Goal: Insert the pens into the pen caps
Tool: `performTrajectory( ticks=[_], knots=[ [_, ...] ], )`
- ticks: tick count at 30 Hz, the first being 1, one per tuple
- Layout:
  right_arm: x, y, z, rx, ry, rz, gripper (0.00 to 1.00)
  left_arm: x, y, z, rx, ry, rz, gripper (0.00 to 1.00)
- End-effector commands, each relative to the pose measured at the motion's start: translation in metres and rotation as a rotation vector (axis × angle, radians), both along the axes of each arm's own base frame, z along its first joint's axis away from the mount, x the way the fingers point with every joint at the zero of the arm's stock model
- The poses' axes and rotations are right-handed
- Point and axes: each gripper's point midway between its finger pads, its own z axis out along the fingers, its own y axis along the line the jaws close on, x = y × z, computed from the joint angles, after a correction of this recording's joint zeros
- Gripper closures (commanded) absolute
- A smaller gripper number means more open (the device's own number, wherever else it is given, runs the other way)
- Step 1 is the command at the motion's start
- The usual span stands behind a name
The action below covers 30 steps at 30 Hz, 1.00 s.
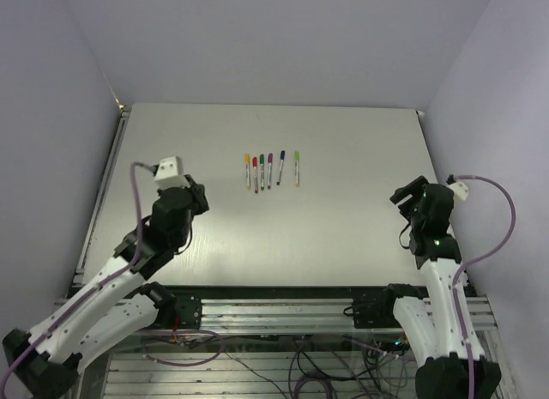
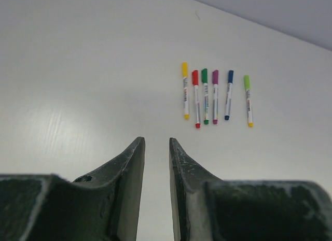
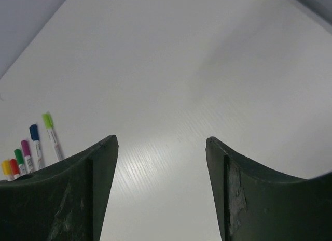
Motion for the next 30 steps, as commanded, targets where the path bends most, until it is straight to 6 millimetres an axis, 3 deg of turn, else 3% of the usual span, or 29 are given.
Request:
performTrajectory(
  ticks=[1, 4, 10, 12, 17, 30],
  knots=[
    [-0.036, -0.021, 0.0, -0.06, -0.004, -0.124, 0.29, -0.029, 0.043, -0.013, 0.019, 0.049, 0.126, 0.65],
    [-0.048, -0.022, 0.01, -0.069, -0.065, -0.141, 0.22, -0.039, 0.05, -0.013, 0.01, 0.058, 0.133, 0.65],
    [-0.051, -0.018, 0.004, -0.041, -0.012, -0.129, 0.13, -0.052, 0.059, -0.023, 0.027, 0.105, 0.142, 0.65],
    [-0.051, -0.018, 0.003, -0.038, 0.012, -0.133, 0.06, -0.055, 0.06, -0.025, 0.021, 0.11, 0.144, 0.64],
    [-0.05, -0.017, 0.0, -0.031, 0.039, -0.129, 0.05, -0.059, 0.061, -0.025, 0.001, 0.103, 0.133, 0.64],
    [-0.054, -0.017, 0.017, -0.011, -0.06, -0.151, 0.0, -0.062, 0.061, -0.029, -0.004, 0.126, 0.134, 0.64]
  ],
)
